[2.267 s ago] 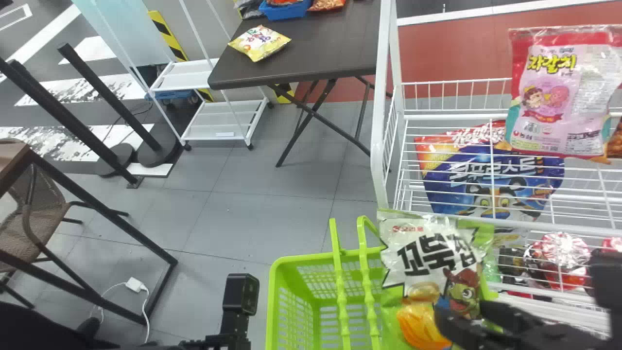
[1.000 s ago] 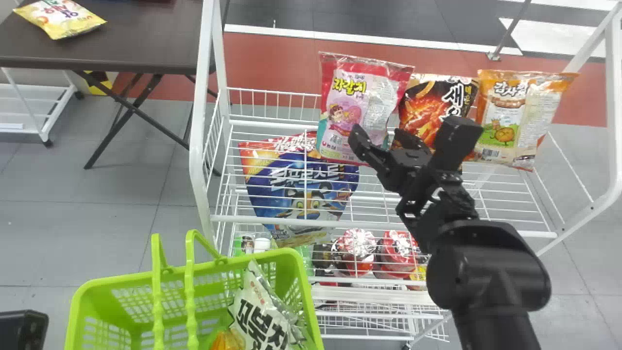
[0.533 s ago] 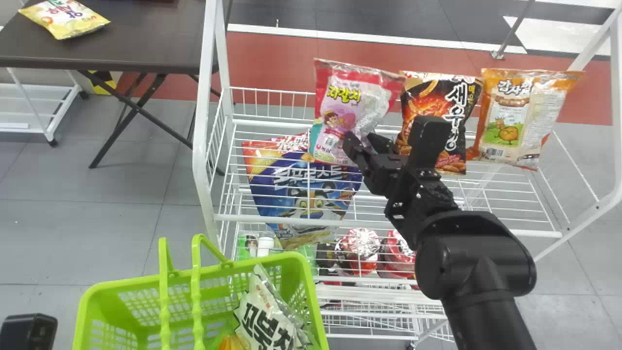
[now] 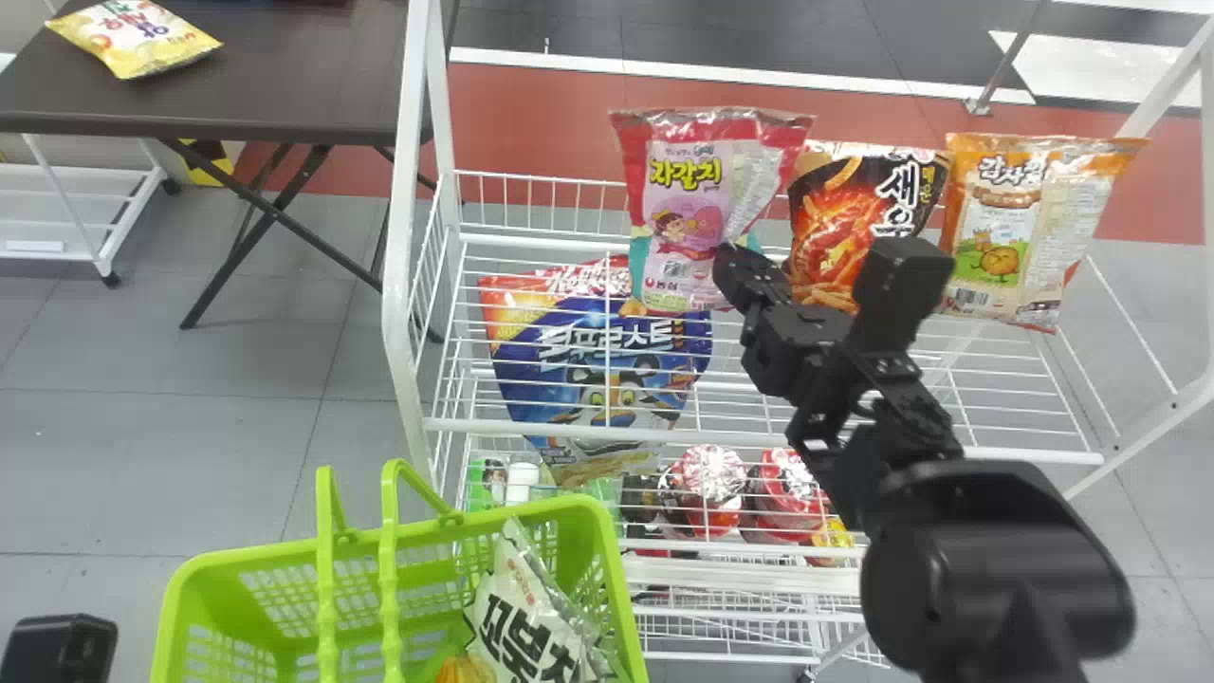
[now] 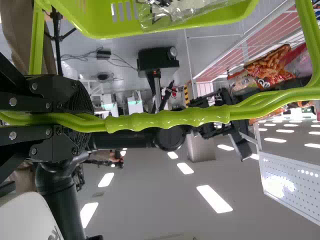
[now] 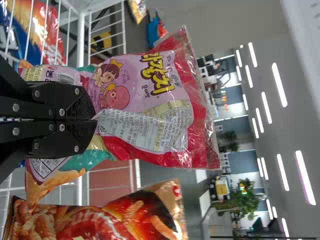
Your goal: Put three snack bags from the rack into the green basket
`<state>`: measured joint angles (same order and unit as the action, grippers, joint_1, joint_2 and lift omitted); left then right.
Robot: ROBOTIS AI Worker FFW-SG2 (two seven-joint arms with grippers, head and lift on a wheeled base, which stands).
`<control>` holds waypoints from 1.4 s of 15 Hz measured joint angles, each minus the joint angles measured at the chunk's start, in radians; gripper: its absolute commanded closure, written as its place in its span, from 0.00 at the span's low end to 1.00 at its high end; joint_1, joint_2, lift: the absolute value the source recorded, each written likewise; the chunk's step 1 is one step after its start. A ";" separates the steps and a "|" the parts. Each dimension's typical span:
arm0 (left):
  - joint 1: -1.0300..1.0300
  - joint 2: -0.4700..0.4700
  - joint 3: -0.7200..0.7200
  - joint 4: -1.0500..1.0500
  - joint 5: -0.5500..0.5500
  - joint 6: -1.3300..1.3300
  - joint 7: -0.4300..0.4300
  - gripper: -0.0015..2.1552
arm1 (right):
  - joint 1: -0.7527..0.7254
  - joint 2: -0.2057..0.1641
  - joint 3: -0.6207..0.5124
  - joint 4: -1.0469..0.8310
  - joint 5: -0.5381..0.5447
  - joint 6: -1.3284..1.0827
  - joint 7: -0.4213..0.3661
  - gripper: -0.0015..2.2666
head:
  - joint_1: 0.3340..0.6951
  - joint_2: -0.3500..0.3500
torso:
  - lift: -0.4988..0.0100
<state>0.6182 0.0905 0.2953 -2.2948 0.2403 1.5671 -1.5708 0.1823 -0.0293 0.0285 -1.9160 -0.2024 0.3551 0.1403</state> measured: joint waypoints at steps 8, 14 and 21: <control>-0.012 0.000 0.009 0.001 0.000 0.003 0.000 1.00 | 0.356 -0.003 -0.078 -0.536 -0.216 0.581 0.136 1.00 | 1.00 0.51 | 0.98; -0.023 -0.007 0.010 0.009 -0.001 0.003 0.000 1.00 | 0.371 -0.005 -0.012 -0.651 -0.283 1.067 0.195 1.00 | 1.00 0.83 | 0.98; -0.044 -0.007 0.010 0.025 0.001 0.003 0.000 1.00 | 0.240 -0.037 0.175 -0.470 -0.218 1.129 0.182 0.02 | 1.00 1.00 | 0.98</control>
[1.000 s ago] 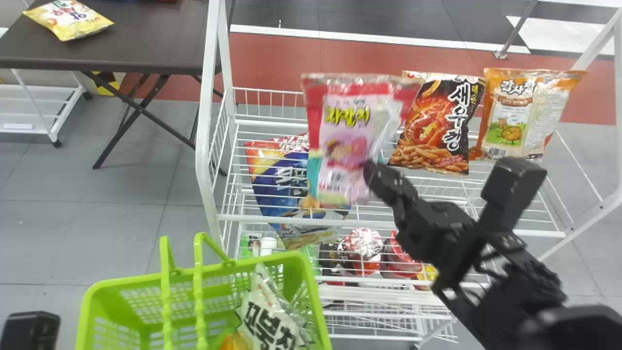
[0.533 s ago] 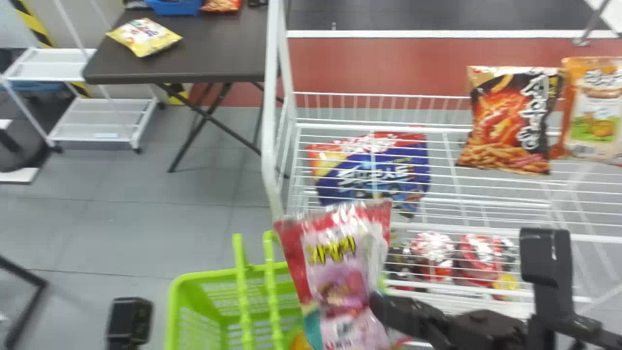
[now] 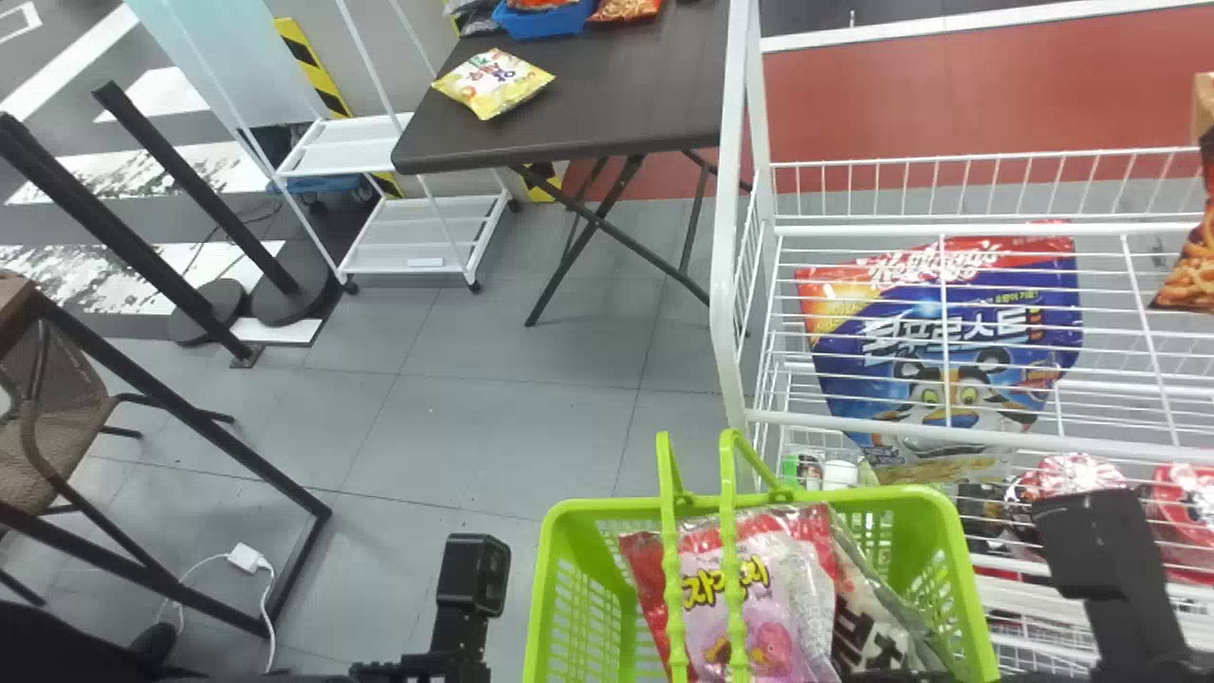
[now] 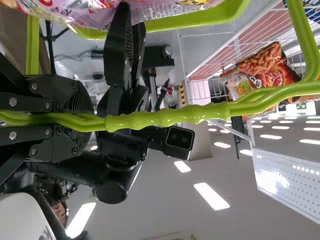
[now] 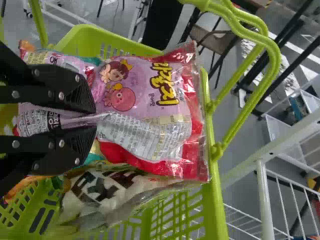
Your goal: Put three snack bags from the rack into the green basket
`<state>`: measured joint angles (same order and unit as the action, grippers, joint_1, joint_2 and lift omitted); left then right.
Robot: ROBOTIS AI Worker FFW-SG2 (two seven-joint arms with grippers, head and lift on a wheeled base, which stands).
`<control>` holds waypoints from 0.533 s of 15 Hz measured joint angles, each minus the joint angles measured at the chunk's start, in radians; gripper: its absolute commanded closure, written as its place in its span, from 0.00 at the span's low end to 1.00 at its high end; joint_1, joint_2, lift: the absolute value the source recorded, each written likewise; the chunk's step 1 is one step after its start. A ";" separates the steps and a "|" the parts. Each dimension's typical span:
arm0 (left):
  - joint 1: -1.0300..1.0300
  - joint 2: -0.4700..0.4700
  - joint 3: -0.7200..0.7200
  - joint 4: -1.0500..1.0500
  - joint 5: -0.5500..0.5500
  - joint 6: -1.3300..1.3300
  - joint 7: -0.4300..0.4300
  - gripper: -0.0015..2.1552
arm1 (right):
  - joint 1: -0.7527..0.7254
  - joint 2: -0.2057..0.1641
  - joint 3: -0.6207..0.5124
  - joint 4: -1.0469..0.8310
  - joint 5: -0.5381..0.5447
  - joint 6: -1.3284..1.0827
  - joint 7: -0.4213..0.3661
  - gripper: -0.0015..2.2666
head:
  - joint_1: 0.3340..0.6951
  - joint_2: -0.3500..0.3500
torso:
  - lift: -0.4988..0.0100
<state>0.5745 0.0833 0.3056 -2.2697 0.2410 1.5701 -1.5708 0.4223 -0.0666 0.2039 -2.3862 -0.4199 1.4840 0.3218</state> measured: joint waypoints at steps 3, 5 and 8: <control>-0.009 0.004 0.004 0.013 0.001 0.000 0.000 1.00 | 0.008 0.001 -0.094 -0.061 -0.063 -0.031 0.006 0.03 | 1.00 0.97 | 0.98; -0.013 0.006 0.006 0.018 0.003 0.000 0.000 1.00 | 0.010 0.006 -0.218 -0.095 -0.137 -0.063 0.006 0.03 | 1.00 0.84 | 0.98; -0.020 0.008 0.008 0.020 0.005 0.000 0.000 1.00 | -0.022 0.016 -0.380 -0.074 -0.131 -0.265 -0.011 0.03 | 1.00 0.50 | 0.98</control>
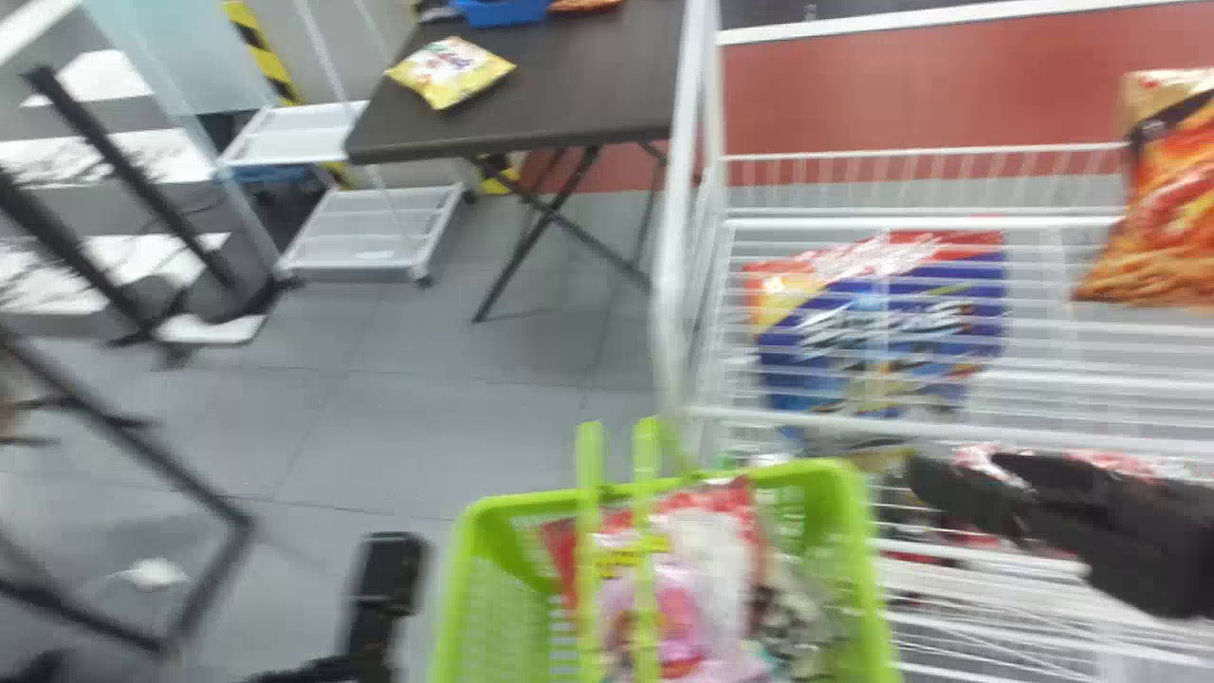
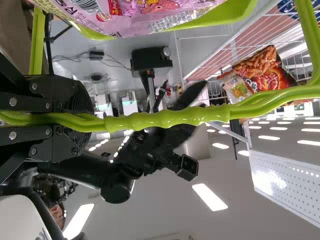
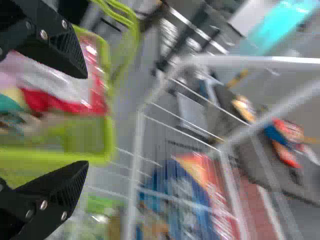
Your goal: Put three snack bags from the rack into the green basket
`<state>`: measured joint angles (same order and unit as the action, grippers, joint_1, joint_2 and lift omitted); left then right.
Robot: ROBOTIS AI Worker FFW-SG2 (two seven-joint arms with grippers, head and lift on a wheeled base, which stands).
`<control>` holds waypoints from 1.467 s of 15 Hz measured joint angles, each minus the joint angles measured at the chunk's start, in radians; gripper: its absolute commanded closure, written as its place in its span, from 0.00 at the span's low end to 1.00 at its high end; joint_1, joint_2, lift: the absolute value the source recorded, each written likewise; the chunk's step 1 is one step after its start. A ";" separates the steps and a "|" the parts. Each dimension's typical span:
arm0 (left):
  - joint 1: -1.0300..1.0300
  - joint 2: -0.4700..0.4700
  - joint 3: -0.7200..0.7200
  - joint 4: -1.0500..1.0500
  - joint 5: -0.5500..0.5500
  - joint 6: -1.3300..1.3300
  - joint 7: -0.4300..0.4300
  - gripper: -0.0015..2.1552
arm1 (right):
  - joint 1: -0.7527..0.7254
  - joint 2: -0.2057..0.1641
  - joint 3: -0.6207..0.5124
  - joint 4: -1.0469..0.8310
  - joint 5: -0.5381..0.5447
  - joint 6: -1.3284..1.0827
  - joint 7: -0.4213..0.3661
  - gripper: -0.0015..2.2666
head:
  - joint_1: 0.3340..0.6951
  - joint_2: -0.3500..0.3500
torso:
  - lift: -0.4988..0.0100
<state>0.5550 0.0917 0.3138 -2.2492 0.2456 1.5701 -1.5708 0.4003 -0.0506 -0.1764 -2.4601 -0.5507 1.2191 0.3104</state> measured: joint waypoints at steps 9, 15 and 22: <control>-0.011 0.002 0.001 0.002 0.001 0.000 0.000 1.00 | -0.365 0.000 -0.075 0.554 0.397 -0.515 -0.025 0.03 | 1.00 0.11 | 0.98; -0.029 0.002 -0.011 0.010 -0.002 0.000 0.000 1.00 | -0.578 -0.002 -0.046 0.973 0.568 -0.772 -0.036 0.49 | 1.00 0.10 | 0.98; -0.038 0.003 -0.010 0.030 -0.001 0.000 0.000 1.00 | -0.525 0.000 -0.035 0.931 0.559 -0.817 -0.038 1.00 | 1.00 0.11 | 0.98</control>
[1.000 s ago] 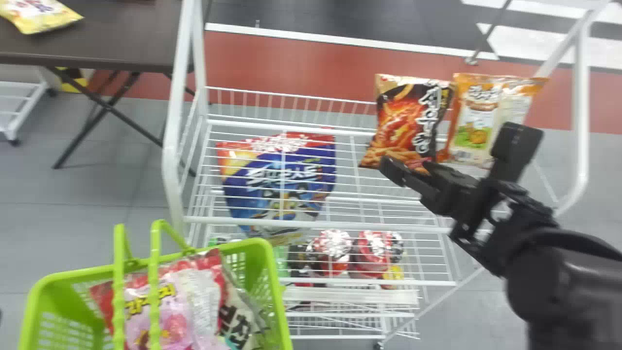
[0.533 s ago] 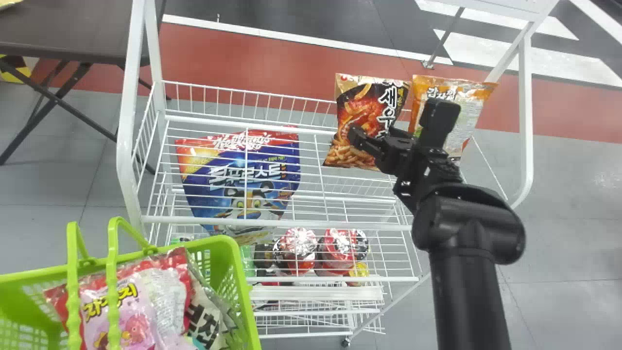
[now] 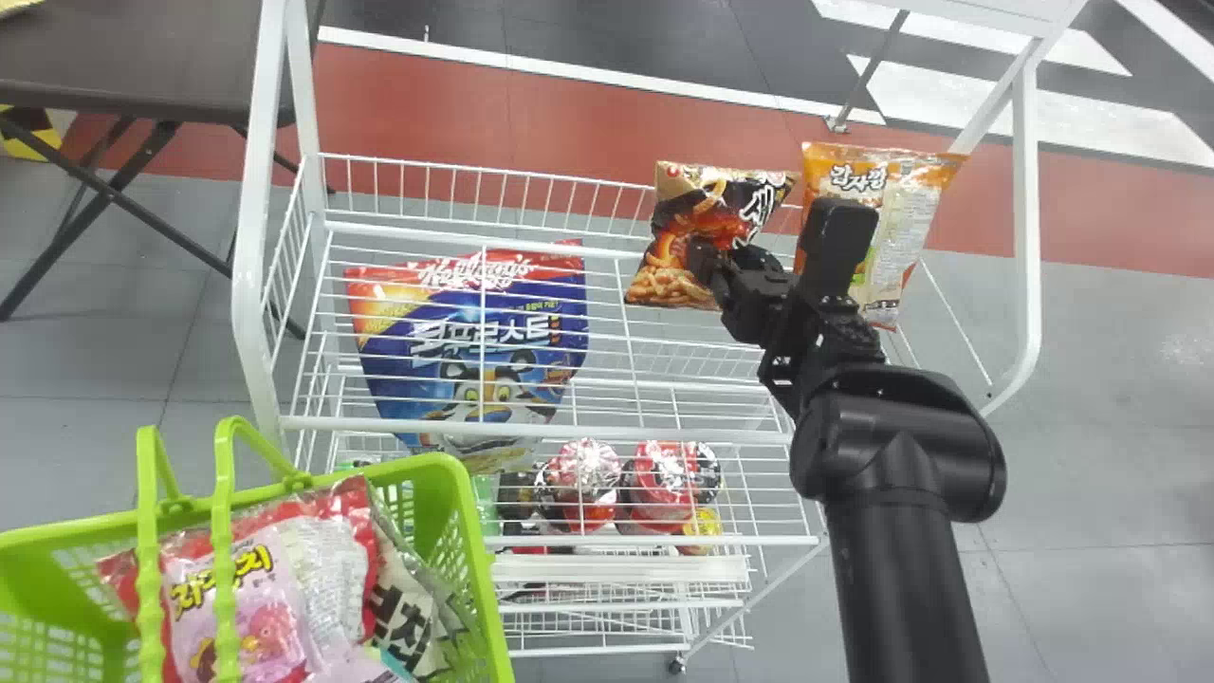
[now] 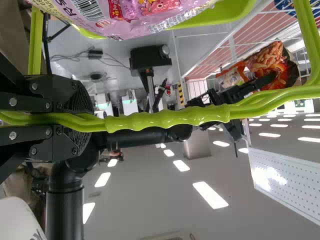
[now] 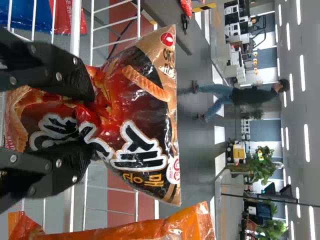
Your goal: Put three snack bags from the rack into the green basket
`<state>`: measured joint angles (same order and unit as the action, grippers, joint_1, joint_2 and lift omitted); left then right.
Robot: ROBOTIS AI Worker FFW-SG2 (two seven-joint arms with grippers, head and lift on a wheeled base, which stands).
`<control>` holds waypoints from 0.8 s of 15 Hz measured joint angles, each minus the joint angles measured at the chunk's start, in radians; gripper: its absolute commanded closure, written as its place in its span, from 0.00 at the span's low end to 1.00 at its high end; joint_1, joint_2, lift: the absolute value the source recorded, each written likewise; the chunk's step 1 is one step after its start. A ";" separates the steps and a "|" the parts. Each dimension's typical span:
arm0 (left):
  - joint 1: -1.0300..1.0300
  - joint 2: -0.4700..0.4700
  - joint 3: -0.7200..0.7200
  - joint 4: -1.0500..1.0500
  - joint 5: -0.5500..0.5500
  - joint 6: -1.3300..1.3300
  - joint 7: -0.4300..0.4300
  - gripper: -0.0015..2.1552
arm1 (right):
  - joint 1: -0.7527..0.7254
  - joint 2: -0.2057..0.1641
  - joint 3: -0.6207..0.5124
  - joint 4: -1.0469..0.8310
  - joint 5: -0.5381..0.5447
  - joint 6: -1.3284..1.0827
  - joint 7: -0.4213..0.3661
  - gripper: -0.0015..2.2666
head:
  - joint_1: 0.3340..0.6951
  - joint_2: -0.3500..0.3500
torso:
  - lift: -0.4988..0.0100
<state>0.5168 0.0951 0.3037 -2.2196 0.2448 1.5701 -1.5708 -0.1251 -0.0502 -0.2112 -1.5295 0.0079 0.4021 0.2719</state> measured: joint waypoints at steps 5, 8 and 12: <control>0.000 0.000 0.003 0.003 0.001 0.000 0.000 1.00 | 0.213 0.000 -0.005 -0.316 -0.109 0.033 0.021 1.00 | 1.00 0.11 | 0.98; 0.000 0.000 0.005 0.003 0.001 0.000 0.000 1.00 | 0.435 0.001 0.009 -0.652 -0.224 0.171 0.021 1.00 | 1.00 0.16 | 0.98; 0.006 0.000 0.007 0.003 0.001 0.000 0.000 1.00 | 0.636 0.000 0.018 -0.952 -0.383 0.501 0.096 1.00 | 1.00 0.31 | 0.98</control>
<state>0.5229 0.0948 0.3110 -2.2166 0.2453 1.5701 -1.5708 0.5104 -0.0507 -0.1928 -2.4811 -0.3753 0.9033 0.3679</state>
